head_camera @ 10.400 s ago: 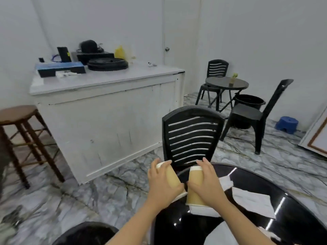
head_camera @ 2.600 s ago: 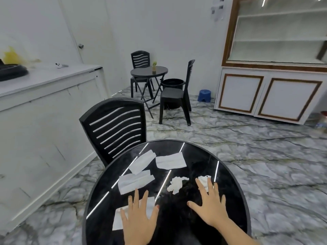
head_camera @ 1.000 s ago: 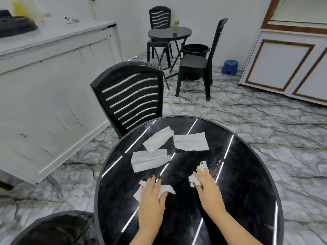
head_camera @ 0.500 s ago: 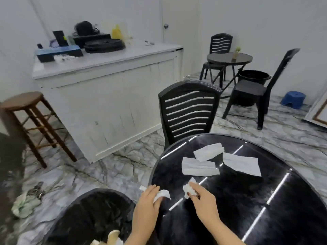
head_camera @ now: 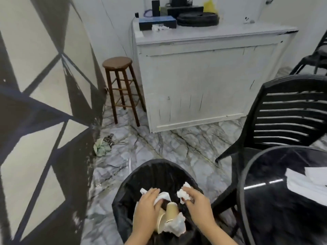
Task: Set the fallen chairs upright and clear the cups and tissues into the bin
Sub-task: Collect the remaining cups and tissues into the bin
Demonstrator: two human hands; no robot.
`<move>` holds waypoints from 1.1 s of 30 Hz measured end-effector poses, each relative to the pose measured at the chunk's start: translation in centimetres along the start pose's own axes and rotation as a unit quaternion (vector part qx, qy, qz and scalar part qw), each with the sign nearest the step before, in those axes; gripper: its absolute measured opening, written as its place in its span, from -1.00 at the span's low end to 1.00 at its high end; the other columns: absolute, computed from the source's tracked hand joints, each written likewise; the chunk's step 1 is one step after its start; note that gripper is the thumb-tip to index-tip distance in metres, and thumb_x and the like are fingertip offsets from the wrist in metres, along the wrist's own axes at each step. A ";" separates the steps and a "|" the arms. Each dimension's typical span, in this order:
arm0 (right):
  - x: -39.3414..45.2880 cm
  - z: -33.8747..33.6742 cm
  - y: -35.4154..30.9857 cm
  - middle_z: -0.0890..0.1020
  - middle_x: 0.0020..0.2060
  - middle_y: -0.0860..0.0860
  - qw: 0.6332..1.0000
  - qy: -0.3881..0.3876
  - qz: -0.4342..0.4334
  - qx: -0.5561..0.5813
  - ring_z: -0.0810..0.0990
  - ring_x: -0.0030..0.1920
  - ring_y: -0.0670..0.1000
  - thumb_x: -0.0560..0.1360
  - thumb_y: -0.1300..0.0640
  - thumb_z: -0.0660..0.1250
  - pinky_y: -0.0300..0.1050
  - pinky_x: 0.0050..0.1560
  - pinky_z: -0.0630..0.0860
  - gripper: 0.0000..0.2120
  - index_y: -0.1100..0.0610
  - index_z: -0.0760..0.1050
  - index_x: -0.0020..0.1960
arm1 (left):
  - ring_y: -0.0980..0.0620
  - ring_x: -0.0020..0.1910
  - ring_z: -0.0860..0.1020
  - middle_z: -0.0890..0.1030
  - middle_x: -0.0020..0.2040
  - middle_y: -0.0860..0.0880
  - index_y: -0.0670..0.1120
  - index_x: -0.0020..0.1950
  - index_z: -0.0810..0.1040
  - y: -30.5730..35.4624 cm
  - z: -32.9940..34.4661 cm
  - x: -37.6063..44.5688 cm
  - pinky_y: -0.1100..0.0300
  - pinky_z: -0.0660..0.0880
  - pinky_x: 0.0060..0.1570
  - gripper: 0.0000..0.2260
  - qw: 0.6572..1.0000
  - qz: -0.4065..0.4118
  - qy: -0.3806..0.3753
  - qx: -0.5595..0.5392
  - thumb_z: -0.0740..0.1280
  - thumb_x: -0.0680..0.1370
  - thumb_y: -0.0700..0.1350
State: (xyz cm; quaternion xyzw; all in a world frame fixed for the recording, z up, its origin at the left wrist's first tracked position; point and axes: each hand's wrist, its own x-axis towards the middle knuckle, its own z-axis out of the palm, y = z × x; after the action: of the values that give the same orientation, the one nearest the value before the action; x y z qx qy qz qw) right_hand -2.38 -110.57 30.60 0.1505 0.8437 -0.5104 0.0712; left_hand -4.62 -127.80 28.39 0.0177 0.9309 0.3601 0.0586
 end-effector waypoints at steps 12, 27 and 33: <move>3.8 10.3 9.5 0.55 -0.10 -0.07 0.989 -0.110 0.061 -0.081 0.54 -0.02 -0.08 0.49 0.35 0.24 -0.60 -0.17 0.31 -0.69 -0.06 0.53 -0.05 | 0.30 0.29 0.25 0.40 0.37 0.14 0.04 0.34 0.43 -11.9 6.8 2.4 0.45 0.15 0.23 -0.66 0.999 -0.032 -0.037 0.010 0.26 0.55 -0.06; 4.7 12.5 13.8 -0.08 0.54 -0.06 0.926 -0.204 0.035 -0.314 -0.23 0.53 0.07 0.50 -0.04 0.18 0.20 0.47 -0.14 -0.37 -0.11 0.00 0.50 | 0.04 0.51 -0.21 -0.13 0.55 0.07 0.11 0.50 -0.06 -14.3 9.5 1.6 -0.13 -0.21 0.45 -0.14 0.965 -0.080 -0.132 0.211 -0.25 0.24 0.43; 4.2 7.5 6.9 -0.11 0.54 -0.04 0.934 -0.165 0.002 -0.316 -0.23 0.53 0.05 0.51 -0.09 0.16 0.19 0.47 -0.15 -0.37 -0.11 -0.03 0.51 | 0.09 0.50 -0.23 -0.17 0.54 0.10 0.12 0.51 -0.07 -7.5 3.5 3.1 -0.08 -0.24 0.44 -0.15 0.973 -0.032 -0.104 0.205 -0.25 0.25 0.43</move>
State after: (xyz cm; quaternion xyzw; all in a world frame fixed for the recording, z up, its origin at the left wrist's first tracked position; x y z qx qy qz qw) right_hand -4.36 -113.41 20.15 0.0357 0.9376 -0.2350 0.2539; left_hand -7.16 -130.84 20.48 0.0370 0.9738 0.1558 0.1617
